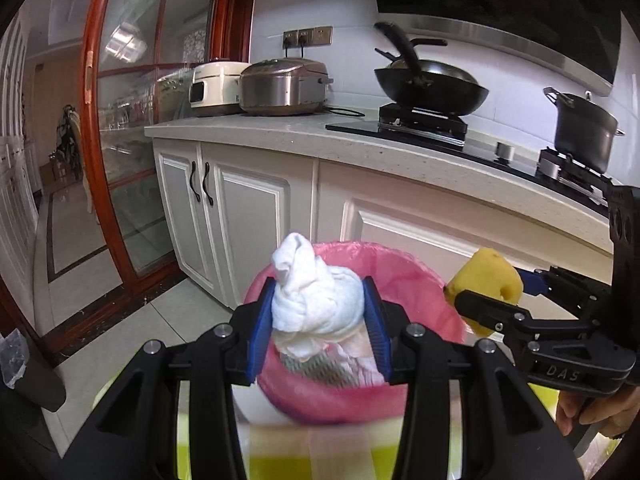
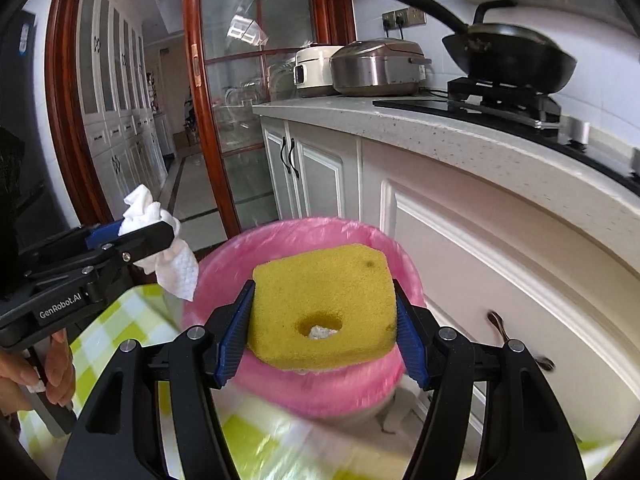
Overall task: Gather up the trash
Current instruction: 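Carry the tissue and sponge with both tools over the pink bin, then open both tools to drop the tissue and sponge into the bin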
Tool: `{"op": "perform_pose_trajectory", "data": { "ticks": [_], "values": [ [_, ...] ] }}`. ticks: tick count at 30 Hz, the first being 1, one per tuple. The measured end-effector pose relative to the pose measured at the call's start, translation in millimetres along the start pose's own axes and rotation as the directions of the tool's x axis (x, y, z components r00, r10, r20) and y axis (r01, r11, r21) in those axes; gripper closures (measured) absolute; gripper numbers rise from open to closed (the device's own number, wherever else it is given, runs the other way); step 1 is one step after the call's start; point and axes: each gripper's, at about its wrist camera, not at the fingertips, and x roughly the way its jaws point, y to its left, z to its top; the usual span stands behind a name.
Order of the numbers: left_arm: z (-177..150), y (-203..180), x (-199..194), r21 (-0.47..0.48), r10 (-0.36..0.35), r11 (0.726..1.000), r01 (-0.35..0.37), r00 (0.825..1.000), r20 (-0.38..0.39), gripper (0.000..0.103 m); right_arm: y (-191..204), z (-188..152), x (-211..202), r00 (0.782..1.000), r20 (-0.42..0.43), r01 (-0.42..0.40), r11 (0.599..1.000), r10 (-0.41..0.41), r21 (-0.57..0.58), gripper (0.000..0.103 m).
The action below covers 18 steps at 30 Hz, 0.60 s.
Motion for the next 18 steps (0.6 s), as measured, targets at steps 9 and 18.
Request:
{"op": "perform_pose_trajectory", "data": {
  "ticks": [9,18],
  "values": [
    [-4.5,14.1,54.4,-0.006,-0.001,1.000,0.000,0.999,-0.046,0.044,-20.3,-8.5,42.2,0.998,-0.029,-0.051,0.999,0.051,0.005,0.029],
    [-19.6,24.6,21.1,-0.052,0.025,0.998,-0.027,0.999,-0.034,0.037,-23.5,-20.7,5.3,0.999,-0.007,-0.045,0.999,0.045,0.026,0.022]
  ]
}}
